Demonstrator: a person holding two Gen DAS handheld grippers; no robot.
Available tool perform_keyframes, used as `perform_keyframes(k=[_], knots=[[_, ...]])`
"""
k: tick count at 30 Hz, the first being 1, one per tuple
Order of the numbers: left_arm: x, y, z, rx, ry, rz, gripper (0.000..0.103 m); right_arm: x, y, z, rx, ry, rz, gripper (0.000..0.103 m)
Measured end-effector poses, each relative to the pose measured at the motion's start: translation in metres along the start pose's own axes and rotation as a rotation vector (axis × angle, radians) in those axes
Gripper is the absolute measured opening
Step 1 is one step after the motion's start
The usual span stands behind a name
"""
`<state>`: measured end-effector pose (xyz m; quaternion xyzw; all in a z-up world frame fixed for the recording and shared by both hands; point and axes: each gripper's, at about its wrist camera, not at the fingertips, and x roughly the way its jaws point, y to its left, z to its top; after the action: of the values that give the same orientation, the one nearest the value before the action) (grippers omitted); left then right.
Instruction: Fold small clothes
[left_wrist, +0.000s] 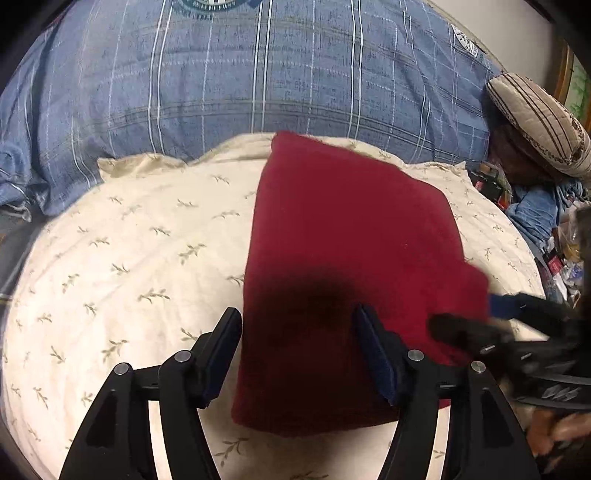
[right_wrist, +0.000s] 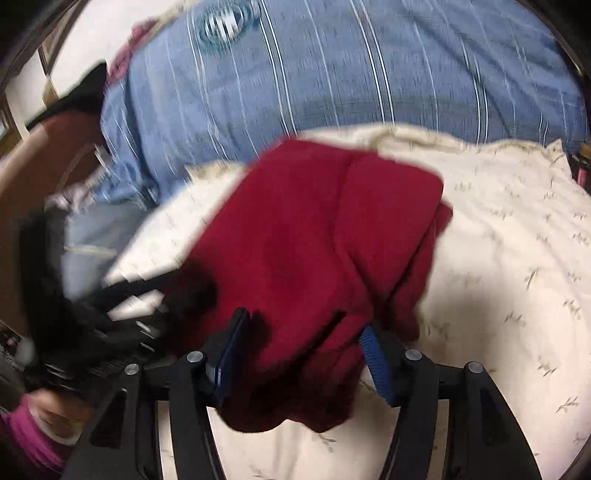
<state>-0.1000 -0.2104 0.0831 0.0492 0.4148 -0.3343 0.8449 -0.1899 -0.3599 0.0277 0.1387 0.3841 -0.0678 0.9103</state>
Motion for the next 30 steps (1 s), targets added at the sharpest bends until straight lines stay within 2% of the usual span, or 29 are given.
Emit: perform_keyframes(k=[3, 4, 5, 7, 10, 13, 14, 15, 16, 18, 20, 21, 23, 25, 28, 30], knots=[[-0.005, 0.010, 0.005, -0.027, 0.007, -0.058, 0.064, -0.016, -0.010, 0.002, 0.046, -0.044, 0.056, 0.061], [-0.006, 0.017, 0.009, -0.047, 0.005, -0.083, 0.064, -0.023, -0.018, 0.005, 0.082, -0.073, 0.068, 0.067], [-0.007, 0.023, 0.012, -0.068, 0.003, -0.101, 0.065, -0.026, -0.024, 0.008, 0.112, -0.094, 0.072, 0.078], [-0.006, 0.037, 0.020, -0.114, -0.007, -0.128, 0.070, -0.032, -0.046, 0.012, 0.198, -0.138, 0.092, 0.087], [0.004, 0.053, 0.030, -0.158, -0.014, -0.179, 0.072, -0.011, -0.074, 0.022, 0.315, -0.101, 0.155, 0.088], [0.027, 0.059, 0.034, -0.183, 0.035, -0.276, 0.073, 0.018, -0.090, 0.033, 0.371, -0.059, 0.196, 0.088], [0.033, 0.060, 0.035, -0.193, 0.049, -0.310, 0.073, 0.027, -0.093, 0.038, 0.368, -0.064, 0.228, 0.088], [0.040, 0.061, 0.035, -0.200, 0.060, -0.338, 0.078, 0.033, -0.093, 0.041, 0.356, -0.069, 0.238, 0.088], [0.045, 0.063, 0.036, -0.200, 0.065, -0.351, 0.079, 0.040, -0.092, 0.044, 0.326, -0.075, 0.235, 0.088], [0.056, 0.063, 0.038, -0.190, 0.080, -0.360, 0.079, 0.046, -0.085, 0.050, 0.255, -0.086, 0.217, 0.086], [0.063, 0.062, 0.038, -0.192, 0.097, -0.362, 0.078, 0.047, -0.073, 0.057, 0.214, -0.094, 0.220, 0.073], [0.063, 0.062, 0.038, -0.191, 0.092, -0.356, 0.073, 0.045, -0.068, 0.061, 0.205, -0.096, 0.225, 0.070], [0.057, 0.059, 0.040, -0.176, 0.078, -0.349, 0.063, 0.039, -0.062, 0.065, 0.202, -0.097, 0.246, 0.057], [0.044, 0.055, 0.039, -0.164, 0.076, -0.343, 0.059, 0.028, -0.056, 0.069, 0.204, -0.105, 0.315, 0.047], [0.015, 0.048, 0.033, -0.152, 0.061, -0.351, 0.057, 0.015, -0.040, 0.072, 0.185, -0.101, 0.380, 0.046], [-0.007, 0.050, 0.023, -0.137, 0.043, -0.319, 0.057, 0.012, -0.024, 0.069, 0.139, -0.089, 0.393, 0.046]])
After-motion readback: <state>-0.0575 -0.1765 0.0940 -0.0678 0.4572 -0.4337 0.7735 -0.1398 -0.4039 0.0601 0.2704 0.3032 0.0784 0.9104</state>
